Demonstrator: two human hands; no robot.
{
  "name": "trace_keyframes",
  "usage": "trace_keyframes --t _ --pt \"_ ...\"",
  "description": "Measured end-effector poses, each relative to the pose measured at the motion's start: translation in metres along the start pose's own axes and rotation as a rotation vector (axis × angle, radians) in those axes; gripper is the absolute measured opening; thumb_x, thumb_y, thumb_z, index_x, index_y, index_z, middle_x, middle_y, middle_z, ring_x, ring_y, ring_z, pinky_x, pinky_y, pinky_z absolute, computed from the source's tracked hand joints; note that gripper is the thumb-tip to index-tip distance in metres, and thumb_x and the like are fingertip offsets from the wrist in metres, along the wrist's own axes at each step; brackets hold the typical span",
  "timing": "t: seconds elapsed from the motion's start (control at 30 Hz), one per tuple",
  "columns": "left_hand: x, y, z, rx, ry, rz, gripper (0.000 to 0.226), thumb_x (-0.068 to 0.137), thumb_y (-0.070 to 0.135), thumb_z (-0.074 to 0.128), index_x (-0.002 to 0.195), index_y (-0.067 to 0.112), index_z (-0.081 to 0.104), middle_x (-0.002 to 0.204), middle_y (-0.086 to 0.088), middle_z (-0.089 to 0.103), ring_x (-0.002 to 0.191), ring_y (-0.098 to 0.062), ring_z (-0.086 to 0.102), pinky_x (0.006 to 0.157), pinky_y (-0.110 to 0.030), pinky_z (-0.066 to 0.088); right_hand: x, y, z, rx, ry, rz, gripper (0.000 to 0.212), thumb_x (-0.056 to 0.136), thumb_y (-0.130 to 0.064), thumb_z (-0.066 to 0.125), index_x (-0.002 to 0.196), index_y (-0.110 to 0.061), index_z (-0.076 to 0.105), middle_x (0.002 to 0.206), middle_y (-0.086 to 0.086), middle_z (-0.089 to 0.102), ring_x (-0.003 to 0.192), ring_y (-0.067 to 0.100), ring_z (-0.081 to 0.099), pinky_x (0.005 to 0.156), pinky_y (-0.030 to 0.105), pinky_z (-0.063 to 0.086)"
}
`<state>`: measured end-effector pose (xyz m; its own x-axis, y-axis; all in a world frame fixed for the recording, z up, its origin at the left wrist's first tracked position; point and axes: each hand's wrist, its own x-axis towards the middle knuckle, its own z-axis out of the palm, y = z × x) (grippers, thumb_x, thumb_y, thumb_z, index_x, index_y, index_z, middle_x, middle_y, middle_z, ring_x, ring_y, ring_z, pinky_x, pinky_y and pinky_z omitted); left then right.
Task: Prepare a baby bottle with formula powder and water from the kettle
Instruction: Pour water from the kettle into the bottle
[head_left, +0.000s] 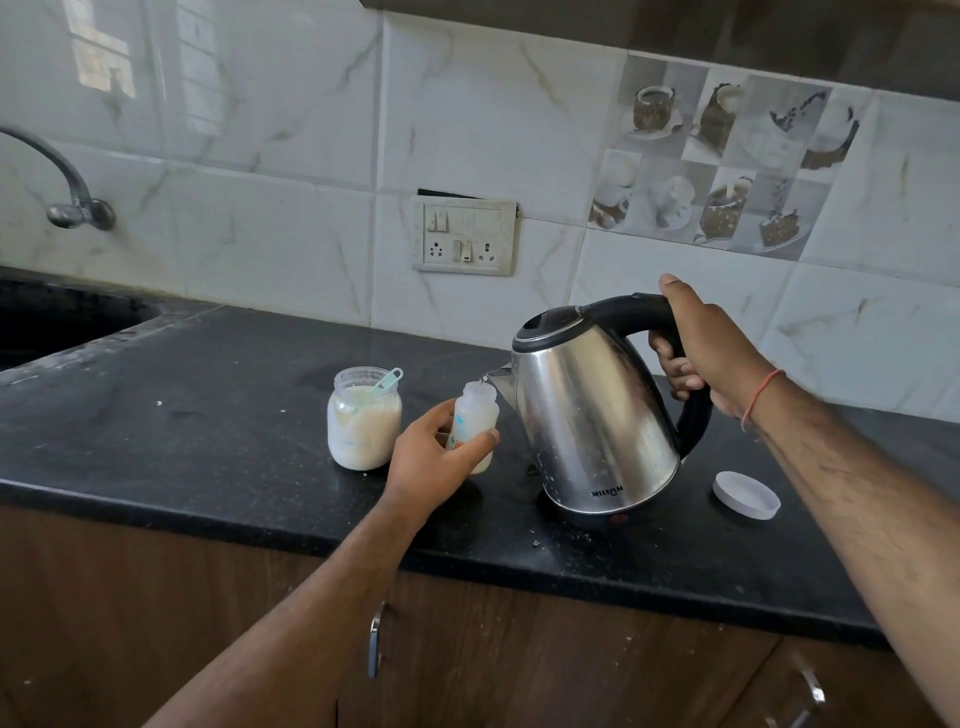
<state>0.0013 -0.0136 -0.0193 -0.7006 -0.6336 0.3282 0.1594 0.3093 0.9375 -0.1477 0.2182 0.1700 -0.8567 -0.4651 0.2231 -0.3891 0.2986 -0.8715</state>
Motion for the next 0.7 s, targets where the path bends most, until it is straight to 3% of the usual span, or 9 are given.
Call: trace_keyframes --t 0.33,0.7 --pt "0.0 -0.001 0.001 0.009 -0.01 0.0 0.049 0.085 0.043 0.089 0.131 0.036 0.073 0.106 0.015 0.079 0.097 -0.005 0.075 0.09 -0.035 0.065 -0.001 0.003 -0.002 0.006 0.018 0.005 0.072 0.103 -0.068 0.033 0.056 -0.015 0.043 0.049 0.004 0.025 0.043 0.02 0.02 0.053 0.031 0.031" --pt "-0.001 0.002 0.0 0.037 -0.071 0.006 0.049 0.086 0.04 0.09 0.131 0.04 0.071 0.111 0.017 0.079 0.101 -0.001 0.075 0.095 -0.033 0.063 -0.004 0.019 -0.009 0.095 0.061 0.034 0.072 0.102 -0.07 0.035 0.057 -0.014 0.042 0.049 0.004 0.024 0.042 0.02 0.019 0.053 0.033 0.025"
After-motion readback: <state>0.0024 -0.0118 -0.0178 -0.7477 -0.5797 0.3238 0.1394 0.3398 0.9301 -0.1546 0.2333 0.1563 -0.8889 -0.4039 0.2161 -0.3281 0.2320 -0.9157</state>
